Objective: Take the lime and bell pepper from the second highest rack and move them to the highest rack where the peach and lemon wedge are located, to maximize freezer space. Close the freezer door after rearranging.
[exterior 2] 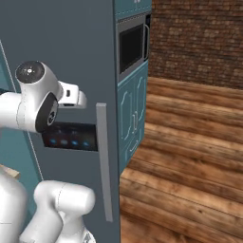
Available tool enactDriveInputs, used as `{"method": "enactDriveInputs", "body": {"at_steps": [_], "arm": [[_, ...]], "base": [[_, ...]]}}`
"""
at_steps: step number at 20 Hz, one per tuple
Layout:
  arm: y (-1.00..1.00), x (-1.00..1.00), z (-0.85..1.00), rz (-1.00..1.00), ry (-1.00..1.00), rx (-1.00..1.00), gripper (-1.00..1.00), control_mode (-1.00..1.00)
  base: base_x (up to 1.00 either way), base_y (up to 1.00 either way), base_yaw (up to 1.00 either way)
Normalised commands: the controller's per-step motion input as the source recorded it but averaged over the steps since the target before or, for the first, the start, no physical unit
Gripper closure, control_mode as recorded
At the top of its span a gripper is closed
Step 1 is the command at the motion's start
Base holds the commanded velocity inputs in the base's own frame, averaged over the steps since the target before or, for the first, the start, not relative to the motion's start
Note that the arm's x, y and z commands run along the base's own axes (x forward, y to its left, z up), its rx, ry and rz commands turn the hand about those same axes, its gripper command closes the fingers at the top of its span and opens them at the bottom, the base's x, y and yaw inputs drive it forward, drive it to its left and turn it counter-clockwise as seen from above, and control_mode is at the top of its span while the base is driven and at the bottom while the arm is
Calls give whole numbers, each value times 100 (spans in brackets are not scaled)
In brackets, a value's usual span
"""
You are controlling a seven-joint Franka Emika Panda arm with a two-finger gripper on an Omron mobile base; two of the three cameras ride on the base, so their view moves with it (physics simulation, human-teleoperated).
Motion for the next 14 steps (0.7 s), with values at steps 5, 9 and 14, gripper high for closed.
{"method": "enactDriveInputs", "body": {"at_steps": [5,9,14], "arm": [[8,80,-33,2,0,6,-100,-100],[16,82,-34,0,0,4,-100,-100],[26,82,-34,0,0,0,-100,-100]], "base": [[0,0,0],[0,0,0],[0,0,0]]}}
